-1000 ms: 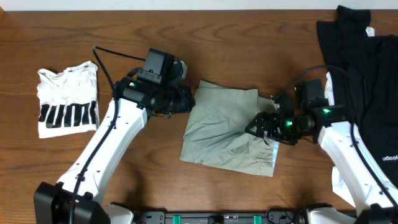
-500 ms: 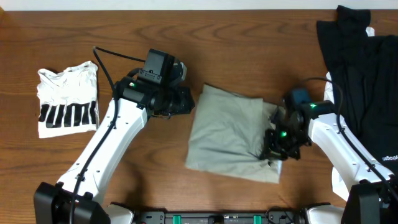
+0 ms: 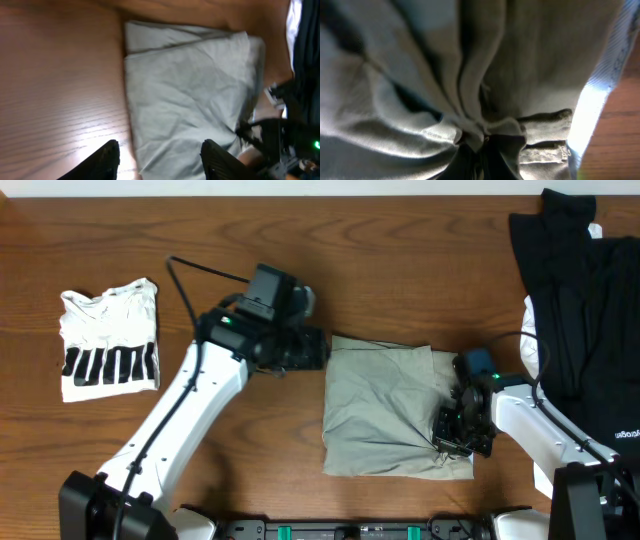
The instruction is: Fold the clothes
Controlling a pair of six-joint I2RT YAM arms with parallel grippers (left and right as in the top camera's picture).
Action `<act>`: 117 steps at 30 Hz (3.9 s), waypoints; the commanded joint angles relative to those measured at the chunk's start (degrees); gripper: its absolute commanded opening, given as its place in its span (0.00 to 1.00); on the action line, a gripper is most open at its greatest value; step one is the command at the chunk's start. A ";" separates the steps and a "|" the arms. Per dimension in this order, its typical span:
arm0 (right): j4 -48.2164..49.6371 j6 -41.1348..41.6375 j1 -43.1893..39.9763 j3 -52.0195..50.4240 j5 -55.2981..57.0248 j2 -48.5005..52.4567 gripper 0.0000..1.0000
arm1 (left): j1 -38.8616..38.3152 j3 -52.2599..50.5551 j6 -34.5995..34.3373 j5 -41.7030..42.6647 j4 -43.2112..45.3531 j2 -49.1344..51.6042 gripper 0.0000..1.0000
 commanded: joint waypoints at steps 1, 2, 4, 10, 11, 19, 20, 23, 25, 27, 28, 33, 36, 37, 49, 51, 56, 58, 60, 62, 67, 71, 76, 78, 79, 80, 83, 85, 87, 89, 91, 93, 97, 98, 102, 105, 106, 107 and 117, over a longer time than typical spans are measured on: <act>2.84 5.03 -0.55 -1.88 4.07 0.28 0.06 | -2.64 0.42 1.79 -0.09 0.09 -0.44 0.57; 3.37 5.38 -0.55 -1.88 4.07 0.28 0.06 | -3.39 0.20 1.79 -0.59 0.07 -0.44 0.57; 4.15 6.71 -0.55 -1.88 4.31 0.28 0.06 | -4.59 -0.22 1.77 -1.29 0.04 -0.26 0.58; 4.98 17.20 -0.61 -1.88 13.86 0.28 0.06 | -6.91 -0.72 1.75 -1.36 0.24 1.88 0.58; 5.44 18.34 -0.59 -1.88 14.62 0.28 0.06 | -7.21 -0.72 1.75 -1.36 0.31 2.34 0.58; 7.74 19.63 -0.59 -1.90 14.86 0.28 0.08 | -9.84 -0.72 1.79 -1.40 2.95 8.31 0.63; 7.52 19.63 -0.59 -1.90 15.28 0.28 0.09 | -9.99 -0.72 1.79 -1.40 3.54 9.38 0.63; 7.41 19.67 -0.59 -1.90 16.76 0.28 0.08 | -10.16 -0.72 2.67 -1.40 5.20 13.09 0.63; 7.43 19.67 -0.59 -1.90 18.12 0.28 0.08 | -10.16 -0.72 3.32 -1.38 6.14 15.63 0.63; 7.41 19.69 -0.61 -1.90 19.58 0.28 0.08 | -10.16 -0.72 3.28 -1.40 6.82 17.88 0.63; 7.34 20.37 -0.61 -1.90 20.68 0.28 0.09 | -10.16 -0.72 3.23 -1.36 7.02 19.17 0.63; 7.30 22.08 -0.61 -1.90 22.73 0.28 0.09 | -10.16 -0.72 -0.76 -1.31 6.01 24.61 0.63; 7.10 22.05 -0.61 -1.92 22.93 0.28 0.10 | -10.16 -0.72 -1.62 -0.24 5.81 27.19 0.63; 6.93 22.03 -0.61 -1.92 22.97 0.28 0.11 | -10.19 -0.72 -1.77 -0.26 5.81 27.98 0.63; 6.25 22.01 -2.23 -1.92 26.27 0.28 0.15 | -10.16 -0.72 -1.77 -0.33 5.79 30.73 0.62; 7.15 21.18 -2.36 -1.92 26.25 0.28 0.15 | -10.16 -0.72 -1.77 -0.31 5.51 30.73 0.57; 12.76 12.61 -2.27 -1.92 19.76 0.28 0.15 | -10.16 -0.72 -3.26 -0.24 1.86 30.73 0.50; 13.62 9.64 -2.10 -1.92 15.85 0.28 0.18 | -10.03 -0.72 -3.23 -0.57 0.04 30.73 0.50; 13.11 9.31 -1.97 -1.92 14.64 0.28 0.20 | -9.29 -0.72 -3.23 -0.96 -0.70 30.67 0.49; 13.03 9.33 -1.86 -1.92 14.69 0.20 0.20 | -7.98 -0.70 -3.23 -0.96 -0.63 30.51 0.50; 12.48 9.27 -1.88 -1.88 14.91 0.20 0.21 | -2.99 -0.70 -3.26 -0.85 -0.70 30.27 0.50; 12.48 6.51 -1.88 -0.72 14.67 -0.42 0.21 | 0.37 -0.70 -2.56 0.15 -1.75 30.23 0.50; 11.72 1.90 -1.88 3.61 14.71 -3.52 0.22 | 2.43 -0.70 -0.96 0.22 -3.28 29.31 0.50; 10.73 1.31 -1.86 6.10 14.71 -5.07 0.23 | 2.60 -0.70 0.31 0.98 -3.45 28.20 0.50; 10.12 0.57 -1.88 7.69 14.71 -6.01 0.23 | 2.60 -0.70 0.83 1.29 -3.54 27.30 0.50; 9.57 -0.39 -1.88 9.22 14.75 -6.99 0.24 | 2.60 -0.70 0.92 1.25 -3.67 26.16 0.50; 7.63 -1.01 -2.05 13.05 18.34 -9.88 0.28 | 2.58 -0.70 0.92 1.27 -4.00 22.03 0.50; 6.56 -1.05 -2.34 14.56 20.63 -11.37 0.31 | 2.40 -0.70 0.92 2.58 -4.15 18.56 0.50; 6.45 -2.89 -2.69 14.91 22.12 -12.13 0.31 | 1.70 -0.70 0.87 6.03 -4.09 14.95 0.50; 6.14 -3.63 -3.21 14.84 22.84 -11.93 0.31 | 0.61 -0.70 0.35 8.50 -4.20 12.31 0.50; 5.66 -4.02 -3.89 14.32 23.65 -11.02 0.32 | -0.98 -0.70 -3.04 8.79 -4.98 10.43 0.50; 5.57 -4.63 -4.61 13.57 23.52 -9.49 0.33 | -3.21 -0.70 -7.10 8.79 -5.77 9.55 0.50; 5.55 -4.63 -5.92 12.24 23.52 -4.52 0.33 | -9.22 -0.72 -13.27 8.72 -5.09 10.10 0.50; 5.57 -4.63 -6.16 12.15 23.30 -2.67 0.33 | -11.26 -0.72 -14.08 8.70 -4.11 10.40 0.50; 5.57 -4.63 -6.34 12.15 23.37 2.62 0.32 | -17.25 -0.72 -15.21 8.24 -0.39 11.85 0.50; 5.62 -4.31 -6.34 12.15 23.32 5.97 0.32 | -20.74 -0.72 -17.66 4.92 1.38 13.16 0.51; 5.60 -3.96 -6.34 12.15 23.32 6.99 0.32 | -21.55 -0.72 -18.34 4.15 1.62 13.75 0.51; 5.57 -3.96 -6.36 12.15 23.26 7.87 0.32 | -22.10 -0.72 -18.51 3.98 1.77 14.19 0.51; 3.02 -7.43 -5.20 11.91 -0.11 12.85 0.31 | -18.23 -0.70 -15.80 -4.63 -5.25 15.17 0.51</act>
